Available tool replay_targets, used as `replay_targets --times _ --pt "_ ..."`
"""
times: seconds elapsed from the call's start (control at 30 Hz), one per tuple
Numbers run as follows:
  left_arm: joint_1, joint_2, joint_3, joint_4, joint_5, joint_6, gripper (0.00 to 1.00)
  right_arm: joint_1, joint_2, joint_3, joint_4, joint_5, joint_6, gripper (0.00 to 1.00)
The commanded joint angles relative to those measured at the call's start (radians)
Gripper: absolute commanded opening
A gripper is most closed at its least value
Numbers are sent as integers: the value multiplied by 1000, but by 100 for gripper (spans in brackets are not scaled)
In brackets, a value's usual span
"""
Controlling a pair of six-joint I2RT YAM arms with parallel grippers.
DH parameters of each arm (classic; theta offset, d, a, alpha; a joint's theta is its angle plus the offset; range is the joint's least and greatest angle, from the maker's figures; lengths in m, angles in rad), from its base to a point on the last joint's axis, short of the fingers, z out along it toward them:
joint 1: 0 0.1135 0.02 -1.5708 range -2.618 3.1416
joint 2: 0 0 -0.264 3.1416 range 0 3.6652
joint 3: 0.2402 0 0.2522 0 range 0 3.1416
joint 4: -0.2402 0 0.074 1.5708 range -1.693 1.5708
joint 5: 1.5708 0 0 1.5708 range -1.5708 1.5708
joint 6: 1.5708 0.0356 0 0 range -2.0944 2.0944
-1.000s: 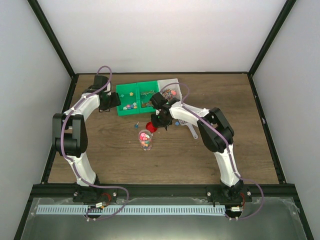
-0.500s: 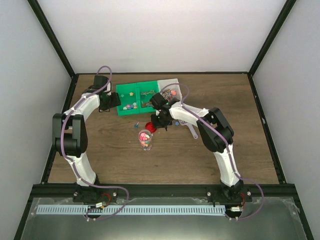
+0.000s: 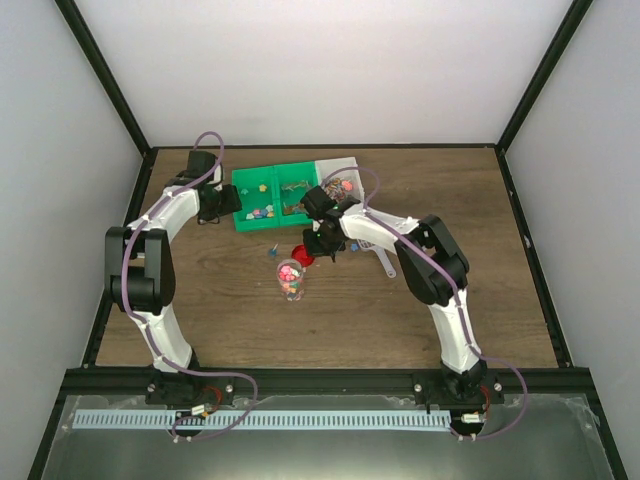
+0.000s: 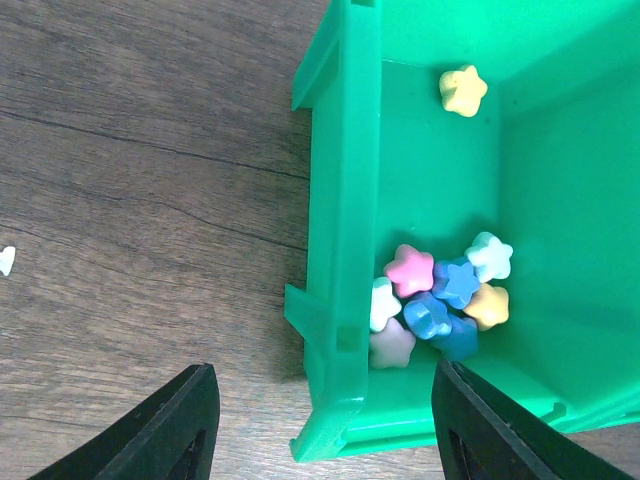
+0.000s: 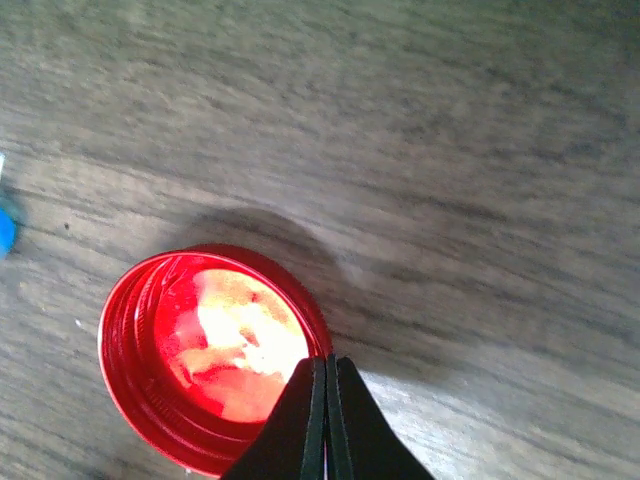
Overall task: Pack the candies
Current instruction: Pick up the bottle lid at the center of the board.
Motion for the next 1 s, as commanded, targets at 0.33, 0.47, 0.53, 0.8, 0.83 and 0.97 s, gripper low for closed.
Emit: replay_targets --times 0.33,0.47,0.53,0.8,0.83,0.97 --pt "4 -23 37 -10 3 -1 61 -116 -191 -71 14 -108 36 1" --pt "4 -42 43 -17 1 -2 62 -154 -231 -84 13 -125 37 1" --pt "6 -52 45 -16 12 -2 72 -190 -263 -112 43 -165 49 1" --pt "15 -109 45 9 92 -8 88 -363 -402 -292 282 -532 142 1" --pt "15 -115 47 6 92 -6 88 -376 -412 -300 306 -573 156 1" --pt "16 -137 72 10 142 -11 98 -410 -442 -324 396 -696 206 1"
